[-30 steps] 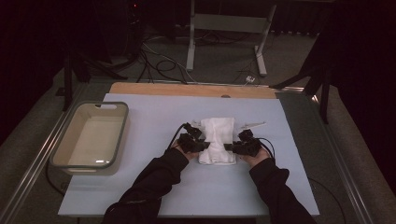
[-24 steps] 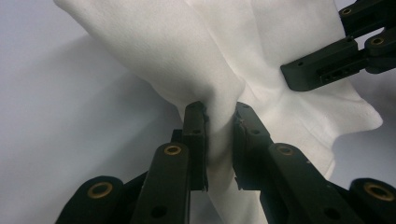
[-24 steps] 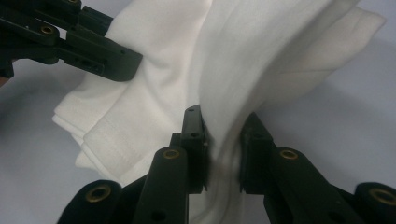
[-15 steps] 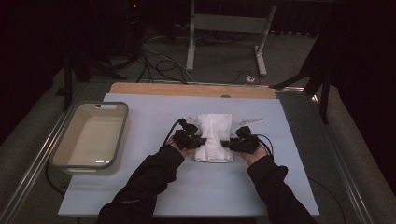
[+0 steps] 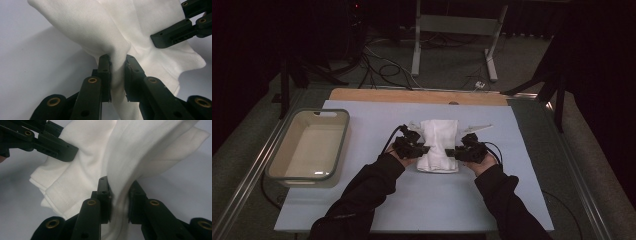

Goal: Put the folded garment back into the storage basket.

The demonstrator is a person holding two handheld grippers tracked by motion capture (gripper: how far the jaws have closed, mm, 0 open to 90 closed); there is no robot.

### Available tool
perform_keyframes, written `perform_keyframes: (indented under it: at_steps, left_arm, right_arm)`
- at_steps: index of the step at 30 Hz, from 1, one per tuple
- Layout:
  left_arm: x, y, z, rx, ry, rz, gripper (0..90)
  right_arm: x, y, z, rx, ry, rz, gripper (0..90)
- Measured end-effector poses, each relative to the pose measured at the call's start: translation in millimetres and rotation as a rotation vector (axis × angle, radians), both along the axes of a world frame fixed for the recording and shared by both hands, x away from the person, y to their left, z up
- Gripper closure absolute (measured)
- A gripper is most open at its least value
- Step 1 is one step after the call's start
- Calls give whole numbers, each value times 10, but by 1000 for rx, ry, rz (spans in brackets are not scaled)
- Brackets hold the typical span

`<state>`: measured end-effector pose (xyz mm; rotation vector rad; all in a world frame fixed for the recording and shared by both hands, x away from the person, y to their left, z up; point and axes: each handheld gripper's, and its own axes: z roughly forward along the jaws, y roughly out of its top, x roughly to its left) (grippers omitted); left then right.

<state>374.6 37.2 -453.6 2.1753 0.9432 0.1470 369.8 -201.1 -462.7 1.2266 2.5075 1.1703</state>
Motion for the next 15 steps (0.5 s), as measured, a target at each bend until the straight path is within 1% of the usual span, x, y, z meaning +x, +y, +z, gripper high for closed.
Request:
perform_keyframes:
  at_steps: [7,8,15]
  left_arm:
    - [-30,62,67,-2,-3,1,774]
    - [-36,73,79,5,-4,-2,774]
    - [-69,151,144,12,-15,1,775]
  right_arm:
    - [-17,53,56,9,-4,7,759]
    - [-18,61,62,8,-4,10,759]
    - [-32,143,107,10,-12,23,759]
